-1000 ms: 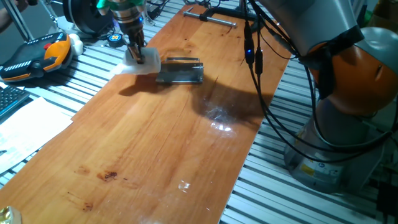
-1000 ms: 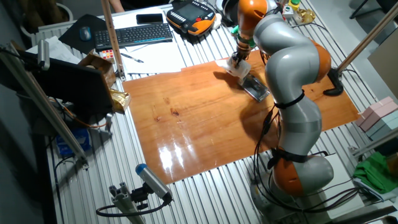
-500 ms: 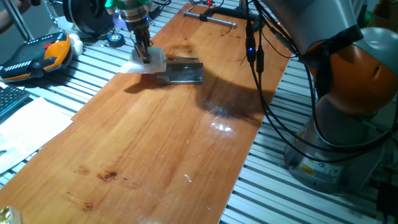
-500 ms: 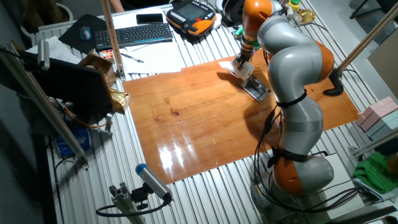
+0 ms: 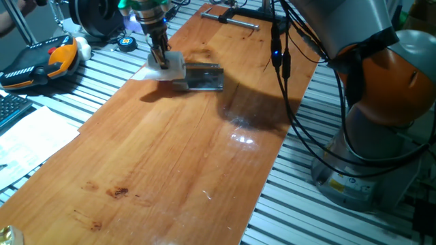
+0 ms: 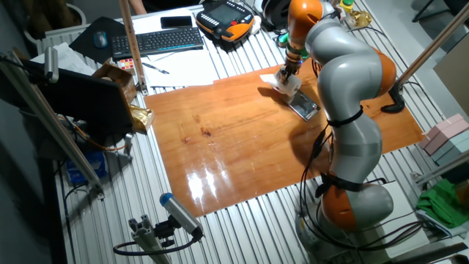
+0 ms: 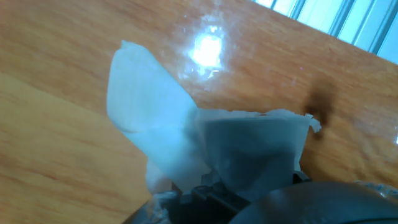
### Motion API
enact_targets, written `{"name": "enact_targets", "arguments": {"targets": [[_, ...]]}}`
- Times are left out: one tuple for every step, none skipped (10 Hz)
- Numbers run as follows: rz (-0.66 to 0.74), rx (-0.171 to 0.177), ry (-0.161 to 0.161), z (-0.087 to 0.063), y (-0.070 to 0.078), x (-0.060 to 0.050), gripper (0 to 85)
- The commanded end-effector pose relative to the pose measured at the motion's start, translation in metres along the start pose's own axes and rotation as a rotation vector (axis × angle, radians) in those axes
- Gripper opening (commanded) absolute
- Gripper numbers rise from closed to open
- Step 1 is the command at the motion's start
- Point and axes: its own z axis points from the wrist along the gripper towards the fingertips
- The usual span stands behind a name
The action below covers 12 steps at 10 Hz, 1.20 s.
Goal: Put the toilet paper on its holder
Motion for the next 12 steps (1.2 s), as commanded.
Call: {"name": "enact_targets", "arguments": {"targets": [[0.001, 0.001, 0.0, 0.0, 0.0, 0.004, 0.7], [0.001, 0.001, -0.002, 0.001, -0.001, 0.008, 0.7], [0.001, 0.002, -0.003, 0.004, -0.002, 0.014, 0.7], [0.0, 0.002, -0.015, 0.009, -0.004, 0.02, 0.7], [-0.001, 0.0, -0.021, 0.012, -0.004, 0.026, 0.7], [-0.002, 0.0, -0.021, 0.012, -0.004, 0.031, 0.7], [-0.002, 0.002, -0.018, 0.01, -0.004, 0.037, 0.7], [-0.002, 0.004, -0.016, 0.007, -0.004, 0.044, 0.7], [-0.003, 0.005, -0.014, 0.007, -0.005, 0.051, 0.7], [-0.005, 0.006, -0.015, 0.01, -0.006, 0.058, 0.7], [-0.005, 0.004, -0.016, 0.013, -0.007, 0.065, 0.7], [-0.005, 0.002, -0.017, 0.016, -0.008, 0.071, 0.7]]}}
